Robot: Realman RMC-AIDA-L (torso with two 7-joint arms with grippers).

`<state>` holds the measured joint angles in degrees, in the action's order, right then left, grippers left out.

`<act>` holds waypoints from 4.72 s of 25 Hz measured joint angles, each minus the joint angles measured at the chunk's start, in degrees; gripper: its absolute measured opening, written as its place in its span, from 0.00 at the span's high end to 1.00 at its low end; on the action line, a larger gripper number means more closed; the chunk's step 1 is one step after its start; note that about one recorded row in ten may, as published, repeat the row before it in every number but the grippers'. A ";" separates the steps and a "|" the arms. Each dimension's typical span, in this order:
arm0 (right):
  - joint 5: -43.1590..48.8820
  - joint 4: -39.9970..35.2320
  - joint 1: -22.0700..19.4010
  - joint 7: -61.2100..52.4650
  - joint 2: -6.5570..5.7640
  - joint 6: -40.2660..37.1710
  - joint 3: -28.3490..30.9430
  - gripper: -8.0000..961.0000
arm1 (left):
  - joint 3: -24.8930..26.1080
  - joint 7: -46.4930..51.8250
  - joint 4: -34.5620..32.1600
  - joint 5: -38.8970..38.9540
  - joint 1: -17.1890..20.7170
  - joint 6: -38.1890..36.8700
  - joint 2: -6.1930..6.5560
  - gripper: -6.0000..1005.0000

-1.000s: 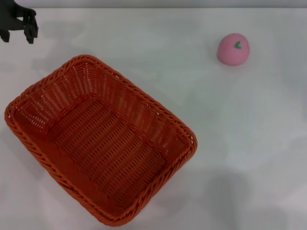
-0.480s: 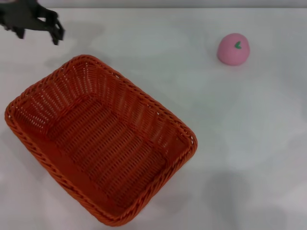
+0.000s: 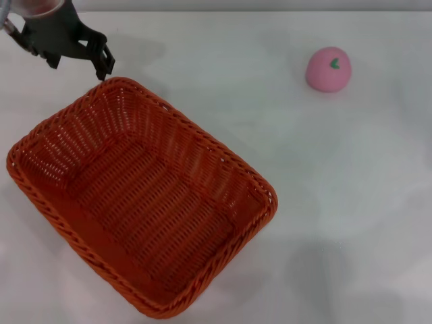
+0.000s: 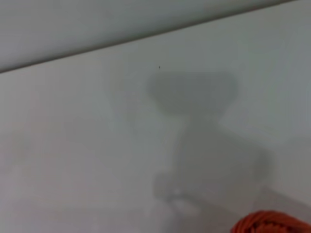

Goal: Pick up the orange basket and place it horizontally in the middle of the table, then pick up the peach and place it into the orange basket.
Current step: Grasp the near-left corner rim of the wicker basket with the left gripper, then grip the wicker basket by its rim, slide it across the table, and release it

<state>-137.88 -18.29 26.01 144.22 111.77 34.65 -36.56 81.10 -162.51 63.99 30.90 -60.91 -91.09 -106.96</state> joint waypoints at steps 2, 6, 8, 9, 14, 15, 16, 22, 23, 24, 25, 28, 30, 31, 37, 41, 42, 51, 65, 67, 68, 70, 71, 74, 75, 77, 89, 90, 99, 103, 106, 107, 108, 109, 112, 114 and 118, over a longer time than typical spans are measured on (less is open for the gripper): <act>-0.04 -0.01 0.00 0.00 -0.08 -0.52 0.00 0.10 | -0.33 0.00 0.33 0.15 0.29 -0.94 0.00 0.26; -0.20 -0.10 0.05 0.00 -0.26 -1.36 0.00 0.10 | -0.77 0.00 0.96 0.21 1.32 -2.73 0.19 0.26; -0.21 -0.12 0.07 0.00 -0.26 -1.37 0.00 0.10 | -0.78 0.00 1.36 0.21 2.02 -3.34 0.37 0.26; -0.21 -0.12 0.07 0.00 -0.26 -1.38 0.00 0.10 | -0.82 0.00 1.53 0.21 2.31 -3.58 0.41 0.26; -0.30 -0.15 0.09 0.00 -0.25 -1.42 0.00 0.10 | -2.42 0.00 2.01 0.16 3.09 -3.90 0.43 0.26; -0.30 -0.16 0.09 0.00 -0.24 -1.42 0.00 0.10 | -2.81 0.00 2.04 0.04 3.19 -3.64 0.38 0.26; -0.30 -0.16 0.09 0.00 -0.24 -1.42 0.00 0.10 | -2.81 0.00 2.04 0.04 3.19 -3.64 0.38 0.26; -0.28 -0.17 0.17 0.00 -0.24 -1.43 0.00 0.10 | -5.22 0.00 2.06 -0.51 3.83 -2.09 0.28 0.26; -0.28 -0.17 0.18 0.00 -0.24 -1.43 0.00 0.10 | -5.42 0.00 2.06 -0.59 3.95 -1.85 0.36 0.26; -0.28 -0.17 0.20 0.00 -0.24 -1.43 0.00 0.10 | -5.68 0.00 2.07 -0.71 4.06 -1.56 0.42 0.26; -0.28 -0.17 0.20 0.00 -0.24 -1.43 0.00 0.10 | -5.68 0.00 2.07 -0.71 4.06 -1.56 0.42 0.26; -0.29 -0.17 0.45 0.00 -0.26 -1.47 0.00 0.10 | -7.13 0.00 2.21 -1.73 4.16 -0.63 0.44 0.26; -0.29 -0.17 0.68 0.00 -0.28 -1.50 -0.01 0.10 | -8.17 0.00 2.21 -2.58 3.95 -0.08 0.29 0.26; -0.29 -0.17 0.78 0.00 -0.28 -1.51 0.00 0.10 | -8.69 0.00 2.21 -2.94 3.82 0.29 0.21 0.26; -0.29 -0.17 1.06 0.00 -0.24 -1.52 0.00 0.10 | -11.34 0.00 2.18 -3.35 3.53 2.74 0.04 0.26; -0.29 -0.16 1.34 0.00 -0.10 -1.52 0.00 0.10 | -13.66 0.00 2.09 -2.97 2.65 4.26 -0.44 0.26; -0.29 -0.16 1.36 0.00 -0.05 -1.52 0.00 0.10 | -13.90 0.00 2.09 -2.90 2.43 4.26 -0.61 0.26; -0.30 -0.17 1.34 0.00 0.19 -1.51 0.04 0.10 | -15.71 0.00 2.74 -0.40 2.24 3.61 -1.67 0.27; -0.29 -0.16 1.41 0.00 0.15 -1.51 0.09 0.10 | -17.29 0.00 2.69 -2.92 4.17 2.96 -1.27 0.27; -0.27 -0.16 1.41 0.00 0.19 -1.51 0.08 0.10 | -18.52 0.00 2.41 -2.97 4.20 3.38 -1.47 0.27; -0.27 -0.16 1.41 0.00 0.19 -1.51 0.08 0.10 | -19.03 0.00 2.23 -3.01 4.18 3.69 -1.65 0.27; -0.25 -0.16 1.41 0.00 0.20 -1.51 -0.09 0.10 | -19.52 0.00 2.09 -3.18 4.17 4.32 -2.03 0.27; -0.23 -0.16 1.41 0.00 0.20 -1.51 -0.18 0.10 | -19.57 0.00 2.06 -3.27 4.25 4.66 -2.20 0.27; -0.15 -0.16 1.40 0.00 0.20 -1.51 -0.29 0.10 | -19.56 0.05 1.99 -3.55 5.01 5.92 -2.49 0.27; -0.14 -0.16 1.40 0.00 0.20 -1.51 -0.30 0.10 | -19.51 0.06 1.91 -3.77 5.39 6.29 -2.58 0.27; -0.13 -0.16 1.36 0.00 0.25 -1.51 -0.27 0.10 | -19.32 0.07 1.69 -4.70 6.13 6.85 -2.89 0.27; -0.10 -0.16 1.17 -0.04 0.29 -1.26 -0.28 0.10 | -16.82 0.20 2.94 -10.28 10.03 7.89 -5.44 0.34; -0.11 -0.16 1.18 -0.05 0.30 -1.24 -0.24 0.10 | -16.79 0.20 3.25 -10.37 10.41 8.28 -5.56 0.36; -0.11 -0.16 1.23 -0.08 0.38 -1.20 -0.09 0.10 | -16.68 0.22 3.80 -10.89 12.23 9.98 -6.13 0.47; -0.15 -0.17 1.23 -0.09 0.38 -1.17 -0.20 0.10 | -16.29 0.23 5.49 -12.26 13.49 10.26 -6.44 0.48; -0.25 -0.22 1.20 -0.09 0.38 -1.11 -0.28 0.10 | -14.33 0.24 7.06 -15.20 14.76 9.93 -7.65 0.50; -0.27 -0.28 1.16 -0.09 0.38 -1.09 -0.31 0.10 | -13.78 0.25 7.49 -15.91 15.13 9.76 -8.00 0.50; -0.28 -0.40 1.11 -0.10 0.38 -1.06 -0.32 0.09 | -13.08 0.26 8.13 -16.69 15.72 9.42 -8.55 0.51; -0.25 -0.65 1.02 -0.32 0.40 -1.05 -0.35 0.09 | -12.71 0.27 8.60 -17.08 16.10 9.11 -8.93 0.52; 0.02 -1.68 0.72 -1.65 0.50 -1.04 -0.56 0.09 | -12.44 0.27 9.38 -17.39 16.63 7.90 -10.05 0.55; 0.09 -2.07 0.56 -2.16 0.54 -1.00 -0.69 0.09 | -12.59 0.27 9.50 -17.40 16.70 7.39 -10.82 0.56; 0.18 -2.31 0.48 -2.23 0.55 -1.03 -1.01 0.09 | -12.38 0.28 12.04 -17.24 18.41 7.47 -11.60 0.58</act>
<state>-137.69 -20.60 26.49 141.99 112.33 33.61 -37.57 68.72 -162.23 76.03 13.66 -42.50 -83.62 -118.56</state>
